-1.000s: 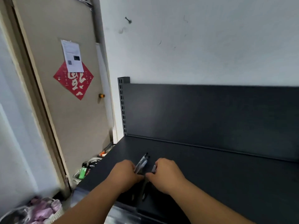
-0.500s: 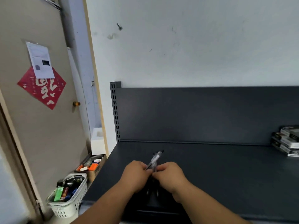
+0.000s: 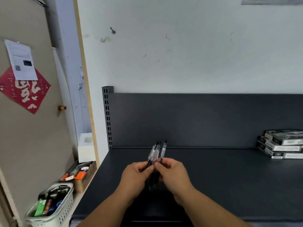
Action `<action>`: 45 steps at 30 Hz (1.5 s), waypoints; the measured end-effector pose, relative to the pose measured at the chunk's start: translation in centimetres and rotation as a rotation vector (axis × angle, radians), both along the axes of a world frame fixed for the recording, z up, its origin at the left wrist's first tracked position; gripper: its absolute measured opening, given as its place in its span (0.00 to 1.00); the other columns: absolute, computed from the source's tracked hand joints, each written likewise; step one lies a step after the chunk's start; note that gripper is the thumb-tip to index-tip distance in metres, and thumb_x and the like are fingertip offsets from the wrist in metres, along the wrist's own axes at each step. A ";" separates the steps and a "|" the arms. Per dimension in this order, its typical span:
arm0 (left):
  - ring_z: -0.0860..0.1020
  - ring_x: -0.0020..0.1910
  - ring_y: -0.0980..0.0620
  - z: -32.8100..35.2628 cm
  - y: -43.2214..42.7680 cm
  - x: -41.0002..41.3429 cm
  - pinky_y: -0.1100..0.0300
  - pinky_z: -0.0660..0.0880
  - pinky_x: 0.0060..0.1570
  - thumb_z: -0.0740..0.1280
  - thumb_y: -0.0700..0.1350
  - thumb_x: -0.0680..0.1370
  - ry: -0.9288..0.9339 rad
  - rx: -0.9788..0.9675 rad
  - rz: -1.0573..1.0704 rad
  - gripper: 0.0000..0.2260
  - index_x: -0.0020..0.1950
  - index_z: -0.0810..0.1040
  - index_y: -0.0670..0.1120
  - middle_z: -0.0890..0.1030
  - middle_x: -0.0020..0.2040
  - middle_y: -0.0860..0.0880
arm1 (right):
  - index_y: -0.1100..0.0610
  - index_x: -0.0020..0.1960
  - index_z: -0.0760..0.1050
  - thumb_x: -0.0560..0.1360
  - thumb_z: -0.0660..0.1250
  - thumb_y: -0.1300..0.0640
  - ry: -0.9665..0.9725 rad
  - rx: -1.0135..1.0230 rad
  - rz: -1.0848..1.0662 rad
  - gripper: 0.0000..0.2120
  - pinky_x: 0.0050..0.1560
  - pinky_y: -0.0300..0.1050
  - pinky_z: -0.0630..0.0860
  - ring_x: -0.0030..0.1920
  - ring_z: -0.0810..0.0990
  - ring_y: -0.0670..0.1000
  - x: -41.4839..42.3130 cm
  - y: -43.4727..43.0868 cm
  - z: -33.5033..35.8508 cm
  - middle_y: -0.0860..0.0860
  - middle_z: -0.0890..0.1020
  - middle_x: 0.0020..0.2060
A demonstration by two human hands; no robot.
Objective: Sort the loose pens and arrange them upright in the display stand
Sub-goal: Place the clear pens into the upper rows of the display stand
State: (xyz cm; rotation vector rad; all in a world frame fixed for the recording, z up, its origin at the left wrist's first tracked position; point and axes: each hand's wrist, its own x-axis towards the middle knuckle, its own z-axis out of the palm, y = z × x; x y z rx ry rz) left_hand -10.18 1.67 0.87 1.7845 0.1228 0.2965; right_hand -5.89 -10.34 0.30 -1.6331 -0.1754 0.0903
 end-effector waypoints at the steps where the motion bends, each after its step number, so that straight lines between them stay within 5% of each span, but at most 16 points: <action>1: 0.84 0.40 0.58 0.1 -0.2 0.2 0.71 0.75 0.35 0.68 0.41 0.78 0.000 -0.008 -0.015 0.08 0.49 0.84 0.51 0.86 0.41 0.52 | 0.53 0.48 0.82 0.77 0.68 0.61 0.007 0.016 -0.008 0.05 0.49 0.41 0.81 0.46 0.84 0.46 0.0 -0.3 0.2 0.48 0.86 0.42; 9: 0.81 0.40 0.66 1.4 -5.2 1.8 0.76 0.71 0.36 0.68 0.43 0.77 -0.099 0.154 -0.153 0.07 0.48 0.84 0.53 0.85 0.40 0.56 | 0.56 0.50 0.82 0.77 0.67 0.59 0.067 0.128 -0.036 0.05 0.54 0.54 0.81 0.49 0.85 0.53 -0.2 -6.4 2.1 0.52 0.86 0.44; 17: 0.82 0.43 0.58 2.1 -19.5 3.2 0.64 0.77 0.43 0.67 0.46 0.78 -0.191 0.270 -0.278 0.06 0.49 0.84 0.52 0.85 0.41 0.54 | 0.56 0.54 0.81 0.77 0.67 0.61 -0.009 0.078 -0.173 0.07 0.54 0.55 0.80 0.48 0.85 0.54 -1.8 -21.3 3.5 0.55 0.86 0.46; 23: 0.80 0.39 0.55 4.0 -36.1 2.9 0.63 0.73 0.38 0.67 0.46 0.78 -0.261 0.270 -0.369 0.06 0.49 0.84 0.48 0.84 0.40 0.51 | 0.57 0.51 0.81 0.77 0.68 0.59 -0.131 -0.066 -0.348 0.05 0.31 0.36 0.74 0.37 0.78 0.48 -4.6 -37.6 6.2 0.53 0.79 0.38; 26: 0.78 0.38 0.58 5.1 -43.7 2.4 0.69 0.71 0.35 0.67 0.47 0.78 -0.278 0.212 -0.401 0.05 0.49 0.83 0.50 0.83 0.40 0.54 | 0.57 0.47 0.82 0.77 0.68 0.57 -0.165 -0.104 -0.420 0.06 0.26 0.36 0.69 0.27 0.70 0.45 -5.7 -45.1 6.9 0.50 0.75 0.29; 30: 0.81 0.44 0.54 5.6 -52.7 2.0 0.60 0.76 0.45 0.67 0.48 0.78 -0.273 0.158 -0.454 0.06 0.51 0.83 0.51 0.84 0.43 0.52 | 0.55 0.40 0.82 0.78 0.67 0.51 -0.182 -0.173 -0.531 0.11 0.32 0.44 0.67 0.29 0.68 0.49 -6.6 -54.4 7.1 0.49 0.73 0.25; 35: 0.79 0.39 0.60 6.1 -60.5 3.6 0.70 0.71 0.35 0.66 0.48 0.79 -0.262 0.127 -0.459 0.07 0.52 0.83 0.50 0.84 0.42 0.55 | 0.53 0.49 0.82 0.77 0.68 0.55 -0.207 -0.232 -0.628 0.05 0.40 0.43 0.75 0.38 0.78 0.48 -5.8 -62.6 7.4 0.55 0.84 0.40; 40: 0.78 0.39 0.60 8.1 -66.3 7.6 0.68 0.70 0.35 0.66 0.50 0.79 -0.289 0.101 -0.439 0.09 0.54 0.83 0.49 0.84 0.44 0.53 | 0.53 0.51 0.82 0.76 0.68 0.59 -0.225 -0.233 -0.662 0.05 0.41 0.44 0.76 0.40 0.78 0.50 -2.3 -68.7 8.5 0.53 0.81 0.40; 45: 0.77 0.39 0.61 11.0 -70.0 13.4 0.67 0.72 0.37 0.66 0.50 0.79 -0.380 0.052 -0.376 0.10 0.54 0.83 0.48 0.83 0.42 0.53 | 0.56 0.48 0.82 0.78 0.65 0.50 -0.281 -0.161 -0.718 0.10 0.44 0.43 0.82 0.39 0.81 0.48 3.2 -73.0 11.2 0.55 0.84 0.40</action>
